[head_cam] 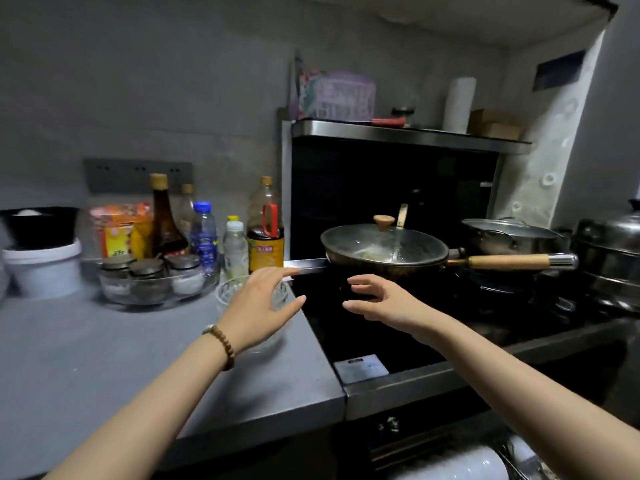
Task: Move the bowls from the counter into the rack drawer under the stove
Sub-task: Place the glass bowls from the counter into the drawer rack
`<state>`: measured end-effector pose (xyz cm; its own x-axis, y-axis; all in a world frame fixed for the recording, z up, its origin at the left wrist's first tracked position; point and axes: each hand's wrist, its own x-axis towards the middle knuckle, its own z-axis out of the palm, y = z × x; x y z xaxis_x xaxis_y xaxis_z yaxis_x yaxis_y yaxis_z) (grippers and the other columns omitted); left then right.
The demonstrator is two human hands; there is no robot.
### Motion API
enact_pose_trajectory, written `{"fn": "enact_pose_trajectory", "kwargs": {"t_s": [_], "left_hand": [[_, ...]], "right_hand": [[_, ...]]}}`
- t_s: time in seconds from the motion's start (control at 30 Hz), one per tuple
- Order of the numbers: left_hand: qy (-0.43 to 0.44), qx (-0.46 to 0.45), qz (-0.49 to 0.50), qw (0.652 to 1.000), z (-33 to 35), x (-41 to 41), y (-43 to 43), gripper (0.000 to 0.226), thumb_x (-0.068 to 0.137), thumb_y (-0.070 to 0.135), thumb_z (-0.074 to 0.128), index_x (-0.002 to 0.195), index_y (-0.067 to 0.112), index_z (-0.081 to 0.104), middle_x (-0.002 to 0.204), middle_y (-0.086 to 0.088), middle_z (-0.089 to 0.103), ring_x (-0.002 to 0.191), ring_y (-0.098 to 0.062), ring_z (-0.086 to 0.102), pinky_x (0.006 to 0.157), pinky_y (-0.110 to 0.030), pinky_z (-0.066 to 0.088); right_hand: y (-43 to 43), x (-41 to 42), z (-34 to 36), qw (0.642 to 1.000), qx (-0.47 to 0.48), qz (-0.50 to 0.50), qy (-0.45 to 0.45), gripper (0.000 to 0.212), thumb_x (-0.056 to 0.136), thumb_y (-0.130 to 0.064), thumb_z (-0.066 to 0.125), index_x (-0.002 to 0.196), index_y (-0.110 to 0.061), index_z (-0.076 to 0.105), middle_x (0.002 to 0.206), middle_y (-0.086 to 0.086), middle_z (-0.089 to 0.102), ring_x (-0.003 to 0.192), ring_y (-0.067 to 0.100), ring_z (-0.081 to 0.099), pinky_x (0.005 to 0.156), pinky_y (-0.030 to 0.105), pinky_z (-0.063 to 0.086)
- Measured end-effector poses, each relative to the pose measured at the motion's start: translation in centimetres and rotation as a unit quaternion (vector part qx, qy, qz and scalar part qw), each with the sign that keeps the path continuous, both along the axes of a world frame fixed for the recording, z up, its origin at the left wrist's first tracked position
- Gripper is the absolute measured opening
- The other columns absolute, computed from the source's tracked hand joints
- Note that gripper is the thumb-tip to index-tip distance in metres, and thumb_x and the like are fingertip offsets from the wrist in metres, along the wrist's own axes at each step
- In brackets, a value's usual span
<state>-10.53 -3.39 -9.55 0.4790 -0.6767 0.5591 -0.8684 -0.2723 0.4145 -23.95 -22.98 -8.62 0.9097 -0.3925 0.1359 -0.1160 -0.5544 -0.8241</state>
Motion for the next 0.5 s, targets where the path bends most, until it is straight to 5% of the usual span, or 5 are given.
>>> {"fn": "enact_pose_trajectory", "kwargs": {"t_s": [0.3,0.5], "left_hand": [[0.076,0.028,0.099,0.992,-1.8,5.7,5.4,0.057,0.083,0.05,0.06,0.133,0.03,0.043,0.139,0.005,0.046,0.129,-0.013,0.038,0.104,-0.028,0.032],[0.236,-0.033,0.083,0.968,-3.8,6.5,5.5,0.093,0.069,0.059,0.065,0.145,0.026,0.022,0.153,0.003,0.027,0.137,-0.015,0.031,0.11,-0.035,0.03]], "right_hand": [[5.3,8.0,-0.7,0.997,-0.021,0.073,0.025,0.067,0.079,-0.027,0.073,0.138,-0.02,0.042,0.148,0.006,0.04,0.126,0.02,0.05,0.096,0.027,0.044],[5.9,10.7,-2.0,0.996,-0.034,0.076,-0.008,0.072,0.074,-0.033,0.077,0.136,-0.023,0.042,0.146,0.0,0.042,0.136,0.02,0.037,0.101,0.027,0.035]]}}
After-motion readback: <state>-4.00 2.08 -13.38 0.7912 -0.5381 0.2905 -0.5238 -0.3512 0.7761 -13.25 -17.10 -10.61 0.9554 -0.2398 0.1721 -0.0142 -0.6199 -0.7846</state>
